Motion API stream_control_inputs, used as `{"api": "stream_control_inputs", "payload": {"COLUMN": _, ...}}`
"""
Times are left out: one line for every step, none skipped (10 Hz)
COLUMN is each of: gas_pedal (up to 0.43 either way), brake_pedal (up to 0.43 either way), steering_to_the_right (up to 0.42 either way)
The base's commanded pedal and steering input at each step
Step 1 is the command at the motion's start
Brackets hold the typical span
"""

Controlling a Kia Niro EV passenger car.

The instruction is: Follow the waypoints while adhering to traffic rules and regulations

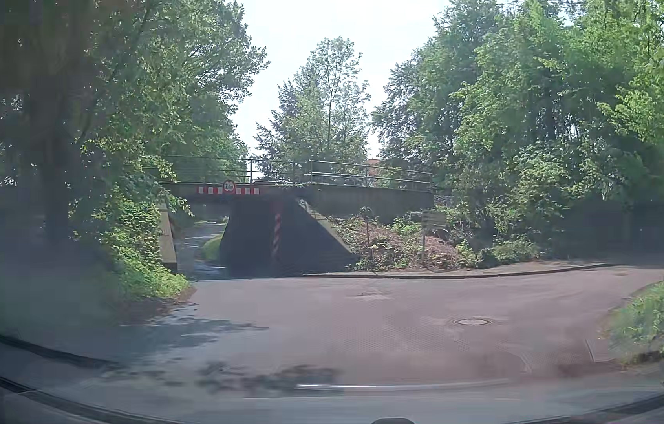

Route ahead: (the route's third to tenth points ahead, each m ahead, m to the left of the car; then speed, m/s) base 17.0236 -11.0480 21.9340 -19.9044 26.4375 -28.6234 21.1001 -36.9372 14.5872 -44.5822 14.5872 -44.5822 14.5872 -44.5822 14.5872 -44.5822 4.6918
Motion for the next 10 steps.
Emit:
{"api": "stream_control_inputs", "payload": {"gas_pedal": 0.000, "brake_pedal": 0.000, "steering_to_the_right": 0.093}}
{"api": "stream_control_inputs", "payload": {"gas_pedal": 0.000, "brake_pedal": 0.000, "steering_to_the_right": 0.107}}
{"api": "stream_control_inputs", "payload": {"gas_pedal": 0.000, "brake_pedal": 0.000, "steering_to_the_right": 0.125}}
{"api": "stream_control_inputs", "payload": {"gas_pedal": 0.000, "brake_pedal": 0.000, "steering_to_the_right": 0.143}}
{"api": "stream_control_inputs", "payload": {"gas_pedal": 0.000, "brake_pedal": 0.000, "steering_to_the_right": 0.167}}
{"api": "stream_control_inputs", "payload": {"gas_pedal": 0.000, "brake_pedal": 0.000, "steering_to_the_right": 0.193}}
{"api": "stream_control_inputs", "payload": {"gas_pedal": 0.000, "brake_pedal": 0.000, "steering_to_the_right": 0.213}}
{"api": "stream_control_inputs", "payload": {"gas_pedal": 0.000, "brake_pedal": 0.000, "steering_to_the_right": 0.236}}
{"api": "stream_control_inputs", "payload": {"gas_pedal": 0.008, "brake_pedal": 0.000, "steering_to_the_right": 0.255}}
{"api": "stream_control_inputs", "payload": {"gas_pedal": 0.008, "brake_pedal": 0.000, "steering_to_the_right": 0.270}}
